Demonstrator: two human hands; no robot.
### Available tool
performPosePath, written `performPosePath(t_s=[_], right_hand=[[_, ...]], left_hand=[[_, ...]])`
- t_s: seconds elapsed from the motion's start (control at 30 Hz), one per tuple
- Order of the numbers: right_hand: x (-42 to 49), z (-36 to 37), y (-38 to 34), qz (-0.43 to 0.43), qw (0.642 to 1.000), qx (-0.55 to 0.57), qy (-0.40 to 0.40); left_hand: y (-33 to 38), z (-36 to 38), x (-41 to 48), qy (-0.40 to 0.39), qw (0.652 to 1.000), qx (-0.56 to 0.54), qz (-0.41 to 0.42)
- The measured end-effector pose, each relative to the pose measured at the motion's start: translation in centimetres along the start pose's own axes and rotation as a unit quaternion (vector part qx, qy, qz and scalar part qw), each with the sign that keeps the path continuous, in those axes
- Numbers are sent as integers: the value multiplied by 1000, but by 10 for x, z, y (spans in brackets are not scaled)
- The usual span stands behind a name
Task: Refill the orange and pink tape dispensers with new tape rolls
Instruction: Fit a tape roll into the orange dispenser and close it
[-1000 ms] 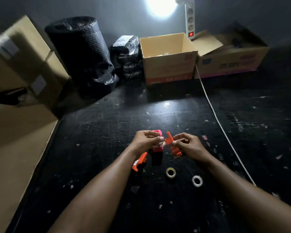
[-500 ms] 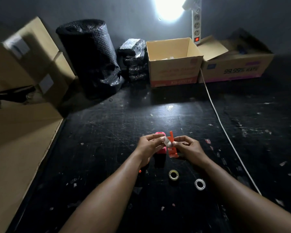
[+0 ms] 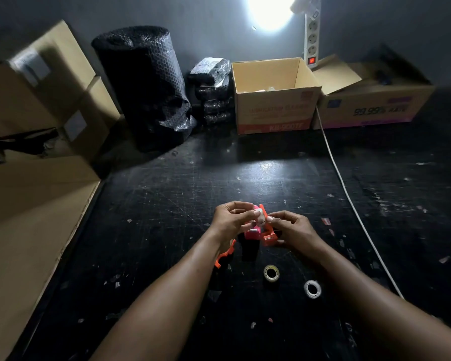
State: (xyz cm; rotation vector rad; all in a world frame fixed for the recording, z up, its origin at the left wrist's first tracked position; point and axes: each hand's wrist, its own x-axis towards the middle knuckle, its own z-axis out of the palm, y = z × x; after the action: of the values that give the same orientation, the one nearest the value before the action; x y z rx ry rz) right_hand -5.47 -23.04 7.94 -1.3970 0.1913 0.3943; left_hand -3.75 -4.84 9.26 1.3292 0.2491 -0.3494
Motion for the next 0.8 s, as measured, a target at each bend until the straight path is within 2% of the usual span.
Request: performPosePath(t_s=[0.3, 0.57, 0.67, 0.73, 0.8], right_hand=[[5, 5, 4, 13, 1000, 26, -5], [9, 9, 6, 38, 998, 40, 4], [15, 10, 7, 46, 998, 51, 14], [18, 10, 8, 56, 997, 53, 22], [21, 8, 10, 71, 996, 53, 29]], left_hand=[[-4, -6, -1, -13, 998, -47, -29], [-6, -11, 6, -4, 1000, 24, 0], [-11, -15, 11, 35, 999, 30, -4], [-22, -26, 18, 98, 990, 106, -3], [-35, -40, 20, 153, 954, 259, -13]])
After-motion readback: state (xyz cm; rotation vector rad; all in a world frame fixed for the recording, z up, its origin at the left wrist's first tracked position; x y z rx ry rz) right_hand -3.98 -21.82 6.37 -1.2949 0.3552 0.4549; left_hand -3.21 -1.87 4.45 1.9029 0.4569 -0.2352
